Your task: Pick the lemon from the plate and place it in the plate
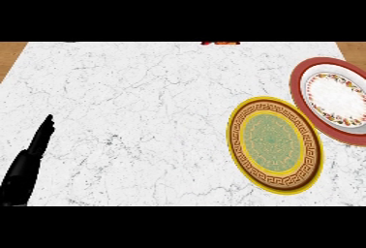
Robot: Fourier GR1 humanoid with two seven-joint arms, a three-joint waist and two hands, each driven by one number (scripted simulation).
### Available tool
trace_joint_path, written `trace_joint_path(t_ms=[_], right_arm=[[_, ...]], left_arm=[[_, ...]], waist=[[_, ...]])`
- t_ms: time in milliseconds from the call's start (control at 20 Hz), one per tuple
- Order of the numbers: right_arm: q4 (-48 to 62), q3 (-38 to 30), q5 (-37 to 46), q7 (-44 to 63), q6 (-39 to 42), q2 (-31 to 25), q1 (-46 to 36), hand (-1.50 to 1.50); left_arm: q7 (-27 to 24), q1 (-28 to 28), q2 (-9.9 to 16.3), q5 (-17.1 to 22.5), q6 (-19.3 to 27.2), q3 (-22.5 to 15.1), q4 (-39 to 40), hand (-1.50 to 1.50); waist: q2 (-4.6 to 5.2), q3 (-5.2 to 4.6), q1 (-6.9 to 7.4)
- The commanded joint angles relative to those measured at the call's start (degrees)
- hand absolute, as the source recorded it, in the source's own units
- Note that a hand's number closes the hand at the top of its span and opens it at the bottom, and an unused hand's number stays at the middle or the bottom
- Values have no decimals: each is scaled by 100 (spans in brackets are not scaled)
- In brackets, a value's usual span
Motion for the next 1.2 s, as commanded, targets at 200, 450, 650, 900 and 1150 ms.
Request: trace_joint_path(t_ms=[200, 450, 650, 900, 1150], right_arm=[[546, -31, -103, -1220, 969, -394, -570, 150], [444, 243, -42, -952, 1258, -61, -1127, 150], [218, 590, 128, -237, 1255, 431, -1562, 150], [138, 1008, 439, 502, 947, 1233, -2107, 150], [406, 1306, 781, 551, 1044, 1483, -2219, 150]], left_arm=[[-63, -215, -135, -145, -9, -151, 169, 0], [-32, -545, 75, -48, -200, 113, 577, 0], [43, -362, -111, -233, 7, 19, 263, 0], [248, -495, -52, -149, -144, 96, 221, 0], [68, -435, -255, -289, -41, 28, 324, 0]], waist=[[-8, -34, 158], [-25, -51, 97], [-59, -59, 73], [-54, -59, 101], [-45, -56, 65]])
